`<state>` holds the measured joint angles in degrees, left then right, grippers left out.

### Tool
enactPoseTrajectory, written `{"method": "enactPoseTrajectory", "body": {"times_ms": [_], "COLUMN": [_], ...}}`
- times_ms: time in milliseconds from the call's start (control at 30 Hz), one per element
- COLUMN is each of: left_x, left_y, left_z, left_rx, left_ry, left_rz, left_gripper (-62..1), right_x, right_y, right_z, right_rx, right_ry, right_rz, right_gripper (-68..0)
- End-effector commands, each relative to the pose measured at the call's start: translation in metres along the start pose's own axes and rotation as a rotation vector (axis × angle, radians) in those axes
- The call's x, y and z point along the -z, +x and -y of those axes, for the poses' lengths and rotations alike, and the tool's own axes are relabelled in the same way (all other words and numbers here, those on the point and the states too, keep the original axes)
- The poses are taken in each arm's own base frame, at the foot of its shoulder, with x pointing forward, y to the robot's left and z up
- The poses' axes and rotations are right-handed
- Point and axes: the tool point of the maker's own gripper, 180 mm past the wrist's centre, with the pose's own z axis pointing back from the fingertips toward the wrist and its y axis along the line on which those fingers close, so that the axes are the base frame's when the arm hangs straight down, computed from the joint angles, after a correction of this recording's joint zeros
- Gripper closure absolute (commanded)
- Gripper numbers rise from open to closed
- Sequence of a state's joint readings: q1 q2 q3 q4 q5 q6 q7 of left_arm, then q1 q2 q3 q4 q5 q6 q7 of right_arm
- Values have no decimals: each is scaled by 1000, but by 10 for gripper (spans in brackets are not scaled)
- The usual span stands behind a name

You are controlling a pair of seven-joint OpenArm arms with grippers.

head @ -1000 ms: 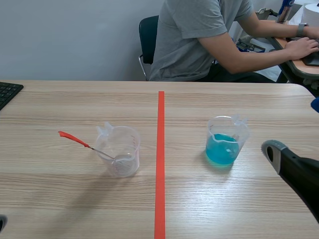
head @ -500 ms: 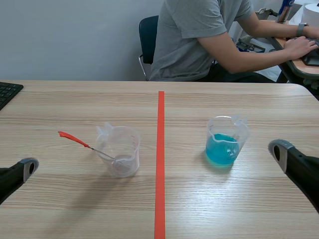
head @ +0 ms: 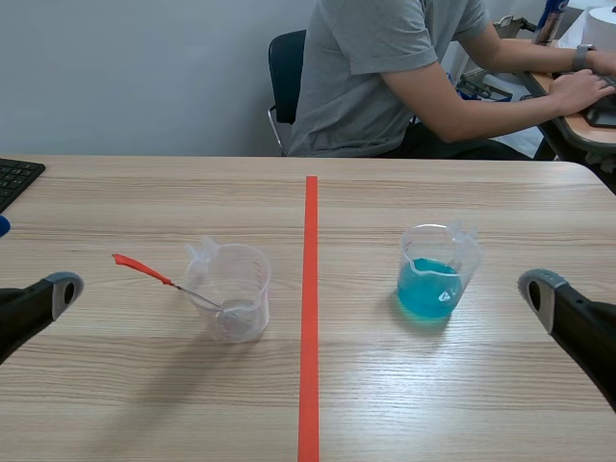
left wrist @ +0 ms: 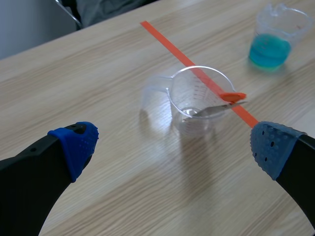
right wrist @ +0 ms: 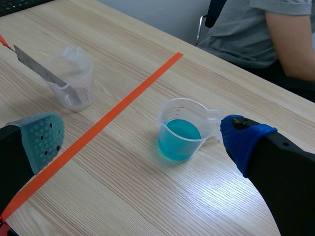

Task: Do the redox reaction experiment.
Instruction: 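Return to the home posture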

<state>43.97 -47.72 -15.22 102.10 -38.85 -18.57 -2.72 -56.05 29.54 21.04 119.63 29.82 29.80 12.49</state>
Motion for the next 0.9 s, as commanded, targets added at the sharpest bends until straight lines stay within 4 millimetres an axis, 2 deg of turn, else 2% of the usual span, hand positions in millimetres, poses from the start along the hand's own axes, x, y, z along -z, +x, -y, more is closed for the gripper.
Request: {"method": "enactPoseTrajectory", "body": {"times_ms": [0, 133, 867], "left_x": [-1, -2, -5], "left_y": [12, 15, 3], "left_z": [0, 1, 8], "left_rx": [1, 1, 10], "left_ry": [0, 0, -5], "left_rz": [38, 51, 11], "left_gripper": [-623, -623, -623], "right_x": [2, 2, 2], "right_y": [10, 10, 7], "right_z": [1, 1, 1], "right_rx": [-14, -14, -14], "right_ry": [4, 3, 3], "right_rz": [33, 32, 13], "right_gripper": [-679, -679, -679]}}
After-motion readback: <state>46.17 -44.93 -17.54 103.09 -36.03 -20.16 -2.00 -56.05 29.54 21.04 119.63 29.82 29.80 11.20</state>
